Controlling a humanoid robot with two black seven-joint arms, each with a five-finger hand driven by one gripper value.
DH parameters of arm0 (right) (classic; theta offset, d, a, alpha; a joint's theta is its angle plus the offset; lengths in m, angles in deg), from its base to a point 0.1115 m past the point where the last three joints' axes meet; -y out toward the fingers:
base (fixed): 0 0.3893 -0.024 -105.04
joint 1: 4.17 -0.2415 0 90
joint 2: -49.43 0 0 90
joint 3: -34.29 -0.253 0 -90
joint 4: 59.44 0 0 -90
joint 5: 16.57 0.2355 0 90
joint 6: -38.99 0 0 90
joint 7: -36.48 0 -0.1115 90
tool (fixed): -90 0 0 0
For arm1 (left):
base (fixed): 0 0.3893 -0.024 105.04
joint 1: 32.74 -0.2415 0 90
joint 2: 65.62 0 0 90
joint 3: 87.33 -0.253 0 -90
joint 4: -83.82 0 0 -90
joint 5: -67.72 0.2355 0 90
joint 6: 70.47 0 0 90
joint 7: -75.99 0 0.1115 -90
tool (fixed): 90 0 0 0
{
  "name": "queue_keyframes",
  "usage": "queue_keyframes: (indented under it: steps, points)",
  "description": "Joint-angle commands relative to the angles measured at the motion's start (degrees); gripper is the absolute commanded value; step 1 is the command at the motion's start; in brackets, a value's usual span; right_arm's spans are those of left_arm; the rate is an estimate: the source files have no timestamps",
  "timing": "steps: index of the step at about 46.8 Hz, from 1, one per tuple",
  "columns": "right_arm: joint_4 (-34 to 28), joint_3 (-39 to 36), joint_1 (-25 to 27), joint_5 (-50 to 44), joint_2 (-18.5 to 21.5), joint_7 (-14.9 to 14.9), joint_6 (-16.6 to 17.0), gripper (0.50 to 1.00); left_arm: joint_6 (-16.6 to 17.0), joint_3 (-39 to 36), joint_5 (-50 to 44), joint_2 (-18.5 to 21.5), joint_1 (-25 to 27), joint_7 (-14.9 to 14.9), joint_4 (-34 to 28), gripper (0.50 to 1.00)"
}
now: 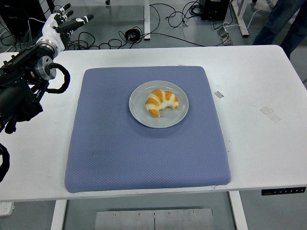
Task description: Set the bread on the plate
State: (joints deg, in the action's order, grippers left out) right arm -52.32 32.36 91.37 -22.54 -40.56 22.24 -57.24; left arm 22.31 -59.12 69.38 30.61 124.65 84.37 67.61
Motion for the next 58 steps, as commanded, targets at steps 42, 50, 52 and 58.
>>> queue_keyframes:
  steps: [42, 50, 52, 58]
  points:
    - [0.53, -0.80, -0.09, 0.00, 0.00, 0.00, -0.01, 1.000, -8.68, 0.71, -1.05, -2.01, -0.15, 1.20, 0.04, 0.978]
    - [0.44, -1.94, 0.09, 0.09, 0.00, 0.00, -0.09, 1.000, -8.68, 0.71, -0.96, -2.10, -0.24, 1.20, 0.04, 0.978]
    - [0.44, -2.03, 0.09, 0.09, 0.00, 0.00, -0.18, 1.000, -8.68, 0.62, -0.87, -2.10, -0.24, 1.20, 0.04, 0.978]
    - [0.00, -1.94, 0.26, 0.09, 0.00, 0.00, -0.36, 1.000, -8.68, 0.71, -0.87, -2.10, -0.24, 1.20, 0.04, 0.978]
